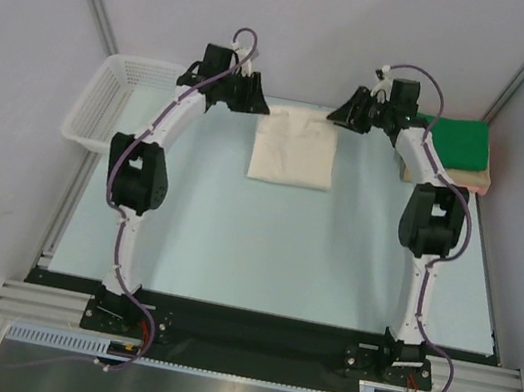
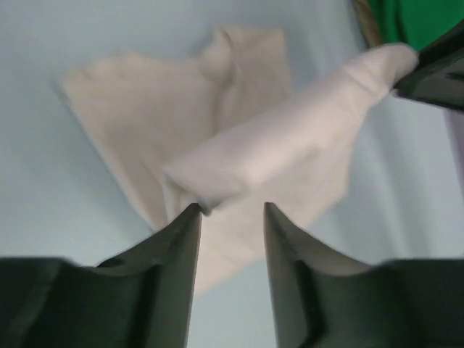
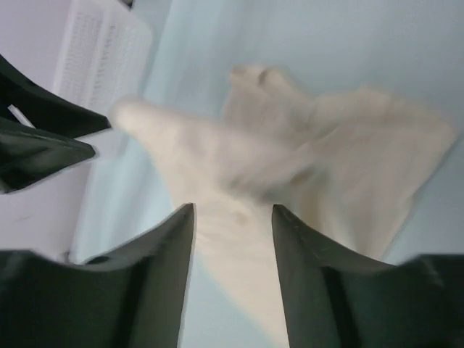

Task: Fold and stack the t-shirts
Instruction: Fold the tshirt

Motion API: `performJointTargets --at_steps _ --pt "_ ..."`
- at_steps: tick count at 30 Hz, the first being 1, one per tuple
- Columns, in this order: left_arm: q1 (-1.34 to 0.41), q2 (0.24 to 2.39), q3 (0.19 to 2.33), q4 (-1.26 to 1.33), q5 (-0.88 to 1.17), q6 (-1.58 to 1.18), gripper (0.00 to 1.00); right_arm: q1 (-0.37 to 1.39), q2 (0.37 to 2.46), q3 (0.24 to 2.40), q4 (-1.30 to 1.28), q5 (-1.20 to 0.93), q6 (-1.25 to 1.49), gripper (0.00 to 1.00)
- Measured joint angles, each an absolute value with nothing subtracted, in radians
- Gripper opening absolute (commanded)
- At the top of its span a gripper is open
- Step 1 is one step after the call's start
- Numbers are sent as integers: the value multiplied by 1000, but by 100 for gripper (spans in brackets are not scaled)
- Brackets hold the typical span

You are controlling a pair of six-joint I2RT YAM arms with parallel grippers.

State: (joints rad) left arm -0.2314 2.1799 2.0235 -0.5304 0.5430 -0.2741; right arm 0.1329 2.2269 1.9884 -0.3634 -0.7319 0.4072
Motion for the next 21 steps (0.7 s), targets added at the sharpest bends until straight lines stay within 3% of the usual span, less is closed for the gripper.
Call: performJointTargets --at_steps 1,2,6,13,21 --pt "-231 2235 2112 -518 498 -252 75 130 2299 2094 -341 -712 402 64" --pt "-232 2286 2189 -509 448 -231 77 127 2344 2151 -327 -694 394 69" --pt "-246 2340 2235 -494 328 -181 80 115 2390 2146 -313 -664 379 72" --pt "-270 2269 2008 -530 300 -126 82 79 2351 1914 -346 -701 361 72" --pt "-271 2207 1835 -593 312 -59 82 28 2403 1995 -350 -739 365 73"
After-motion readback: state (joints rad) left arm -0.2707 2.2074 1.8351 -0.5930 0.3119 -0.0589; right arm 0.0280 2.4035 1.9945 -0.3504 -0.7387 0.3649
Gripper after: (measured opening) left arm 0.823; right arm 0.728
